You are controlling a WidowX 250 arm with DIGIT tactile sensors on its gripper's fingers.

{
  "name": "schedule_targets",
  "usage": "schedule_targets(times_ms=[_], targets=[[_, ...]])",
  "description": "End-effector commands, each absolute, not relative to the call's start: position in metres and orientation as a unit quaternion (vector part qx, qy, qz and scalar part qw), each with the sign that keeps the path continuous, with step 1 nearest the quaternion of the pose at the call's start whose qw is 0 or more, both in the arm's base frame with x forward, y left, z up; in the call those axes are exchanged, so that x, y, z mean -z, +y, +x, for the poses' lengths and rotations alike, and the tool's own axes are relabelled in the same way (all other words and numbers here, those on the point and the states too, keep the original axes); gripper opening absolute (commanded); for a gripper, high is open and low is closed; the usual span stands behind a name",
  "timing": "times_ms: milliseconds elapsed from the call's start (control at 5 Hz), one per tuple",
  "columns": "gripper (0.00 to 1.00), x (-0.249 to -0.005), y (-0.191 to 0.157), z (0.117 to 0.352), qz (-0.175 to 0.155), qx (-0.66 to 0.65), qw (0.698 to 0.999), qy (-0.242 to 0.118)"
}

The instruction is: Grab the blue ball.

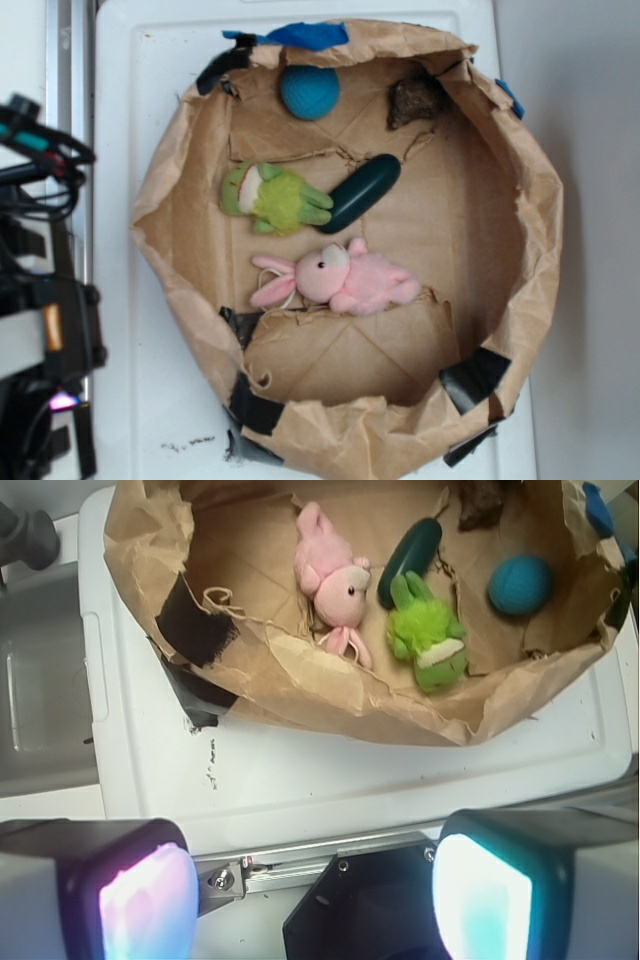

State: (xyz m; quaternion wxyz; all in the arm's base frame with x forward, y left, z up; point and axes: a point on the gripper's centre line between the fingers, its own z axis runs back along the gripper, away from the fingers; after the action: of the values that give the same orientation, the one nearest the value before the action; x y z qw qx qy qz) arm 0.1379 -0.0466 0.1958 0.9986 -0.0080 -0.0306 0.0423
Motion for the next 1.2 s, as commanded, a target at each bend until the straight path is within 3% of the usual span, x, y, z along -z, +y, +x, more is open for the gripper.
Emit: schedule_targets(times_ms=[0, 800, 1000], targets=[[1.0, -0.213, -0.003, 0.155, -0.015, -0.072, 0.993, -0.089], [1.0, -0.213, -0.003, 0.155, -0.015, -0.072, 0.993, -0.089], [1.0, -0.213, -0.001, 0.192, 0.001, -0.059, 0.994, -0.095]])
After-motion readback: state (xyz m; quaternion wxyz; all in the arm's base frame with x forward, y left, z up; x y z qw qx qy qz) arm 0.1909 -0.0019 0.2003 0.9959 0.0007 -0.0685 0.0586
